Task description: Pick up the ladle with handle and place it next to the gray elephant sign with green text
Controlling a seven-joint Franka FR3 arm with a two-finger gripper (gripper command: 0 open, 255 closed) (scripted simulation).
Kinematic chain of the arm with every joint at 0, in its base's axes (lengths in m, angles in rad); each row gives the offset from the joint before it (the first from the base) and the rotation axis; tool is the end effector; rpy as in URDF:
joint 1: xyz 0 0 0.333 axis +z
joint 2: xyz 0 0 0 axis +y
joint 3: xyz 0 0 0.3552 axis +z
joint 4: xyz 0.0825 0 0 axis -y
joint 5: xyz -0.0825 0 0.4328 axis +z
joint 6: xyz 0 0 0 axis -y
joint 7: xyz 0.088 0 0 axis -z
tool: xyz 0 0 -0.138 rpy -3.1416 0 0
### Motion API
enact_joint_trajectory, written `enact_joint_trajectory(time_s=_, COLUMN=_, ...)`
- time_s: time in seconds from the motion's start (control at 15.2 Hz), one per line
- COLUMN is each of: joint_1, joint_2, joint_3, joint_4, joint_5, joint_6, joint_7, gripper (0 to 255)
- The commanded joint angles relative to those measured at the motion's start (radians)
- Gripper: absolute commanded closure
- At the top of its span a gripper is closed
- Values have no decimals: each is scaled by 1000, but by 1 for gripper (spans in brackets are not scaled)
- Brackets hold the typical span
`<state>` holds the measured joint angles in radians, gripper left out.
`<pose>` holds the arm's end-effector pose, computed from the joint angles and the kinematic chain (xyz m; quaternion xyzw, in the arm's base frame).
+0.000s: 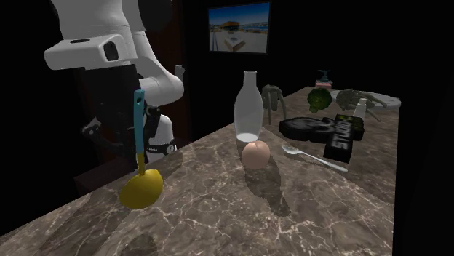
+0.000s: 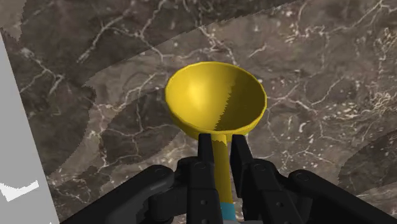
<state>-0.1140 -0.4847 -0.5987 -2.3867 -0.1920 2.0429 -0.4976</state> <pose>0.3349 -0.3218 0.4574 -0.9973 0.0436 -0.0570 0.0175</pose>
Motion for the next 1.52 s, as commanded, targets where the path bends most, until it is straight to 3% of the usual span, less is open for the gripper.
enact_joint_trajectory(time_s=0.0, joint_1=12, joint_2=7, joint_3=18, joint_4=11, joint_5=10, joint_6=-6, joint_7=22, gripper=255)
enact_joint_trajectory(time_s=0.73, joint_1=145, joint_2=149, joint_3=174, joint_4=85, joint_5=116, joint_6=46, joint_7=241, gripper=255)
enact_joint_trajectory(time_s=1.45, joint_1=263, joint_2=383, joint_3=288, joint_4=300, joint_5=212, joint_6=56, joint_7=414, gripper=255)
